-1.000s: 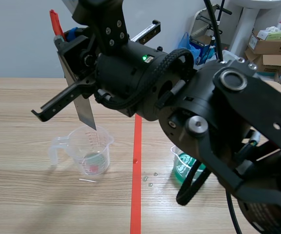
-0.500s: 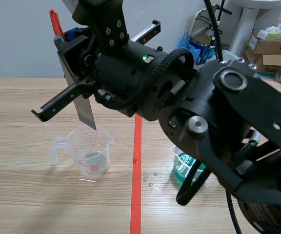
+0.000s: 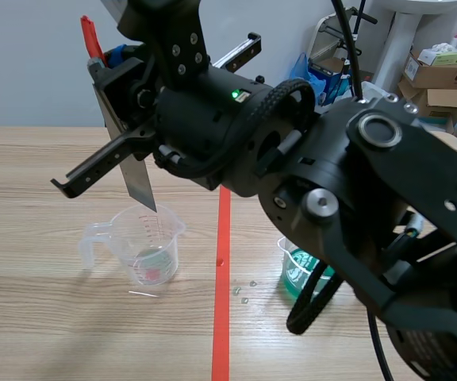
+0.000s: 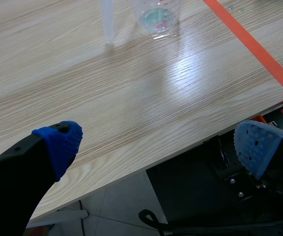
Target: Do the redox reaction experiment
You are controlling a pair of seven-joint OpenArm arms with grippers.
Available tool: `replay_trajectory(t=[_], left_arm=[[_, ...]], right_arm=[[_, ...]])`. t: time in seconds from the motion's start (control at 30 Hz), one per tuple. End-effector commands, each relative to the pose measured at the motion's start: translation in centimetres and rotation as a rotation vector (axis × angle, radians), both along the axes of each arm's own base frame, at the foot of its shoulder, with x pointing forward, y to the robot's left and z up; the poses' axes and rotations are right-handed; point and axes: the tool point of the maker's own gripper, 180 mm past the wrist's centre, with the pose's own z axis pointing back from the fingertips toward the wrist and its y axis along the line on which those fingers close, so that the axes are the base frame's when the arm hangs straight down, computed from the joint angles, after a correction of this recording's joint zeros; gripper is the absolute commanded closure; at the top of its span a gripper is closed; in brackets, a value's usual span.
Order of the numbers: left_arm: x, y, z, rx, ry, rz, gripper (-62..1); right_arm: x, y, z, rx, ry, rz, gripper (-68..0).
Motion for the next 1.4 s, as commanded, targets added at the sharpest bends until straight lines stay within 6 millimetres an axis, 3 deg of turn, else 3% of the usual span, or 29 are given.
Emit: replay_trajectory(t=[0.0,0.6,1.37], left_arm=[[0.5,-0.1,0.6,-0.008,-0.026,-0.006,-62.3],[0.5,-0.1,0.6,-0.008,-0.026,-0.006,-62.3],[0.5,-0.1,0.6,-0.008,-0.026,-0.006,-62.3]], right_arm=[[0.2,-0.2,1.1,0.024,-0.029,-0.007,-1.3],[0.3,-0.9,0.2,-0.015,-0.029,-0.014,-1.3],[-0.8,-9.7,0.4,-0.020,-0.028,-0.158,-1.3]])
